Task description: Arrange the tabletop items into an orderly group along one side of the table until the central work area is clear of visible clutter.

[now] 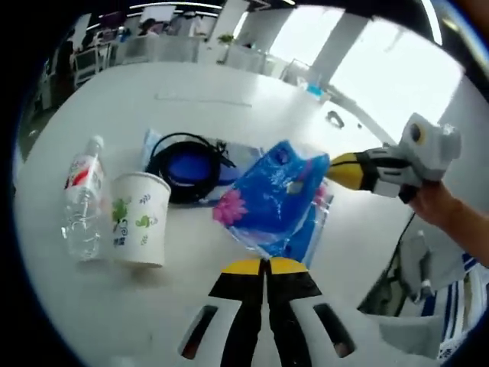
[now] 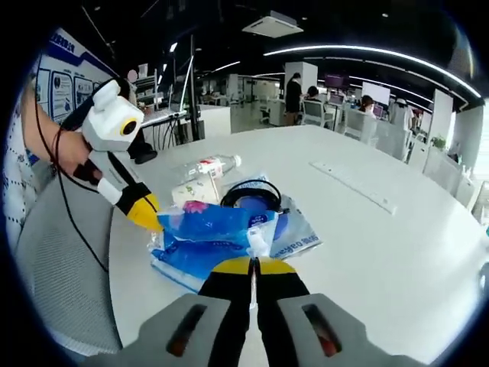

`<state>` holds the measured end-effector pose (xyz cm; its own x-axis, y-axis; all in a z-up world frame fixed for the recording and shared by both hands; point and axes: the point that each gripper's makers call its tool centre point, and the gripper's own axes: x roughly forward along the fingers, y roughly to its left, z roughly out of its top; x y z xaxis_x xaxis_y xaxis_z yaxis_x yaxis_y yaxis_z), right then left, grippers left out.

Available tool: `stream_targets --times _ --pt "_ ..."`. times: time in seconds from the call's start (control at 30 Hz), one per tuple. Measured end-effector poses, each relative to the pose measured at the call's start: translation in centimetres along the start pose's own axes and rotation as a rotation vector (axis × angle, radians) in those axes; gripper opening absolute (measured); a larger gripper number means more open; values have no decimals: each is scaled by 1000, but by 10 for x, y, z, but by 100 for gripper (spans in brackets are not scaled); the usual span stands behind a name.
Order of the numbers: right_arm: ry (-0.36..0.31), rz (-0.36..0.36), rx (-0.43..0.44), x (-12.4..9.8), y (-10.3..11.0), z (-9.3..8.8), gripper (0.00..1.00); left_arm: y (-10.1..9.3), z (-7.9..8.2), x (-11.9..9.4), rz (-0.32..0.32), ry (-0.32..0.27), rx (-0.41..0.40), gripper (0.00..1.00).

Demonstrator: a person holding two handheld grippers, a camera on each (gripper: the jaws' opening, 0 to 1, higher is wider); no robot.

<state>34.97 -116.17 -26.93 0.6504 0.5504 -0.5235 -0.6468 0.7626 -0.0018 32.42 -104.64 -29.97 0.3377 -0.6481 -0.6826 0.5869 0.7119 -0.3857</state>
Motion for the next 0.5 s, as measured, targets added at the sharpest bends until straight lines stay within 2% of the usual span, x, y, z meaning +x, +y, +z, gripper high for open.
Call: stream_targets --times 0.43,0.5 --pt "-32 -120 82 -37 -16 0 0 -23 25 9 -86 51 128 0" --pt "-38 -139 97 -43 -19 0 0 -30 29 11 -114 64 180 0"
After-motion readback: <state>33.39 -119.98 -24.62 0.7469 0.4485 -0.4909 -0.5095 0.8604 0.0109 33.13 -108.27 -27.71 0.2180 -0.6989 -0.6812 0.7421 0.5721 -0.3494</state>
